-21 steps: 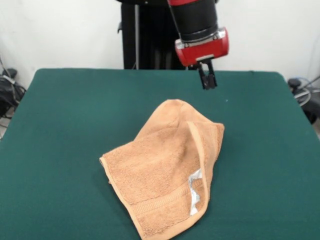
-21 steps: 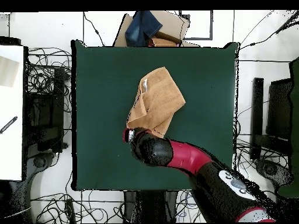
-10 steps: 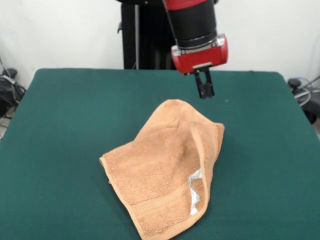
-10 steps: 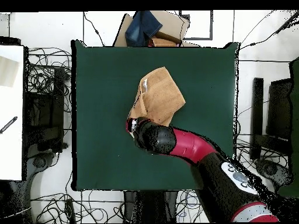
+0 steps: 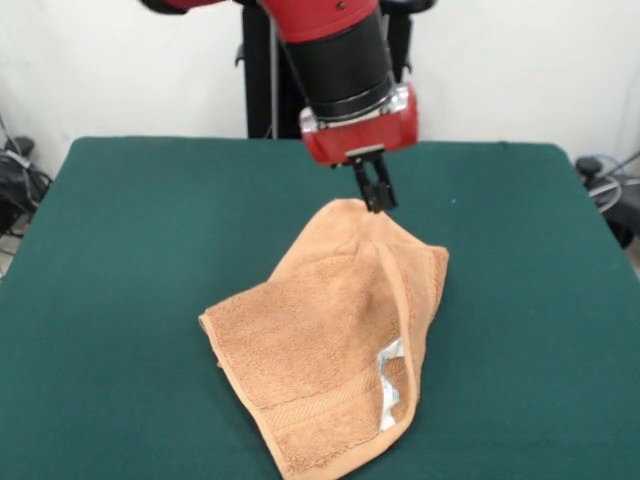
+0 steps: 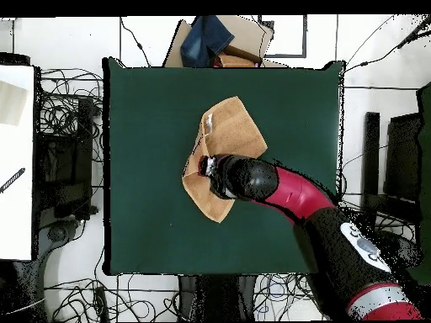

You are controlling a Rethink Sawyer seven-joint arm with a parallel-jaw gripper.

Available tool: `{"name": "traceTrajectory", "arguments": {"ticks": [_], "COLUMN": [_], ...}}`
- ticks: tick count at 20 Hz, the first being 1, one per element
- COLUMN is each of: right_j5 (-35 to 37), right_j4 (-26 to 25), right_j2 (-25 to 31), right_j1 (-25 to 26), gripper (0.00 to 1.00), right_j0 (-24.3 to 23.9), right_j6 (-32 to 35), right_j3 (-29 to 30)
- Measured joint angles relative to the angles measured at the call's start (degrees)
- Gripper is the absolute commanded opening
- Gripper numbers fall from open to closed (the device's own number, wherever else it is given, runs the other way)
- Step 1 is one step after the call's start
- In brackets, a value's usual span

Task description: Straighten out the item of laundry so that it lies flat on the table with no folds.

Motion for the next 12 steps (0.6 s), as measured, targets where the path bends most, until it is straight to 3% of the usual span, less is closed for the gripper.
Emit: {"name": "traceTrajectory", "arguments": {"ticks": [12], "right_j5": [0.89], "right_j4": [-0.05], "right_j2": [-0.01], "right_j1": [3.22], "gripper": [0.00], "right_j0": [-0.90], "right_j6": [0.00], "right_j3": [-4.02]}}
